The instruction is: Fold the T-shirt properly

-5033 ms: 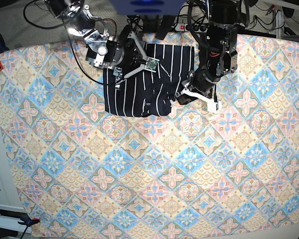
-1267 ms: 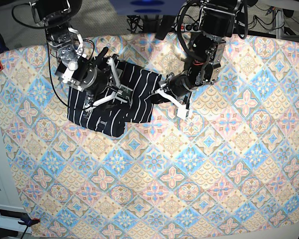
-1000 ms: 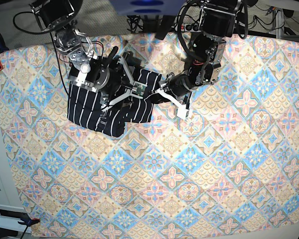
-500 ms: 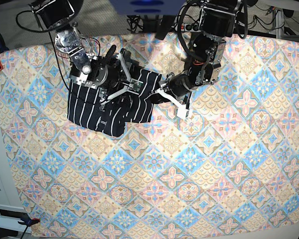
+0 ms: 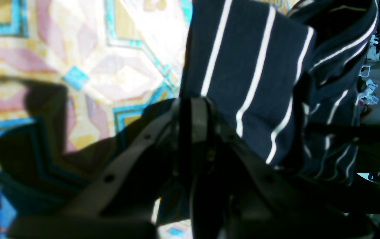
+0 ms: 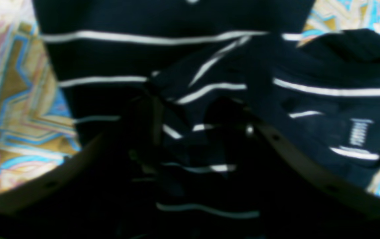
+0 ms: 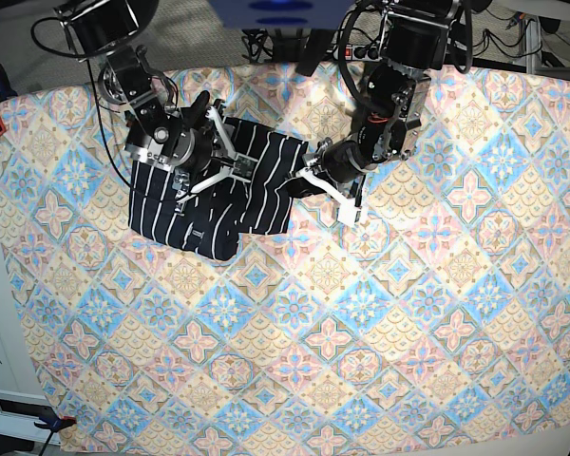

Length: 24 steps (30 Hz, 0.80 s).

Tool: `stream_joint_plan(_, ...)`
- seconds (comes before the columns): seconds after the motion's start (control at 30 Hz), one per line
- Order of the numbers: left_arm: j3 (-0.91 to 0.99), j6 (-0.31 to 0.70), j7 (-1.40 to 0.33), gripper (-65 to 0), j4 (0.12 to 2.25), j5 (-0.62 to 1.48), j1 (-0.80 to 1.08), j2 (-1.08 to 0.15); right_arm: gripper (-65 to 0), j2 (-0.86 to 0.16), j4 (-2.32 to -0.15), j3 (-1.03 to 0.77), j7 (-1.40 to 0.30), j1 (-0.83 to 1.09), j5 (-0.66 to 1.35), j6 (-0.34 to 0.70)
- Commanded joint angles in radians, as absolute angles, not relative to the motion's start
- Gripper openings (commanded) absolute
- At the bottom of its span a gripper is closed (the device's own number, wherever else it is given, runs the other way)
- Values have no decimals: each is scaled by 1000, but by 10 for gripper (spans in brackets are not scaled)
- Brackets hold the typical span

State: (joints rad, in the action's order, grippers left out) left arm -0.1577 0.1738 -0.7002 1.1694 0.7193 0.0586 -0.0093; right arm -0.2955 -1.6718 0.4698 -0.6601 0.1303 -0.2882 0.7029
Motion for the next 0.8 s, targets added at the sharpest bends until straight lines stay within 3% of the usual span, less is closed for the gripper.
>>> stream_joint_plan(0.0, -159, 114, -765, -618, 1156, 647, 79, -25, -418, -298, -1681, 464, -645, 119, -285, 698)
stream_joint_plan(0.23, -159, 114, -765, -619, 1156, 648, 79, -28, -621, -298, -1747, 463, -645, 122, -285, 698)
stream_joint_plan(0.47, -139, 114, -762, -620, 1156, 648, 79, -30, -620, -298, -1959, 469, -650, 189, -285, 698)
stream_joint_plan(0.77, -81, 114, -731, -618, 1152, 644, 82, -30, -621, -298, -1985, 530, -591, 257, -286, 698)
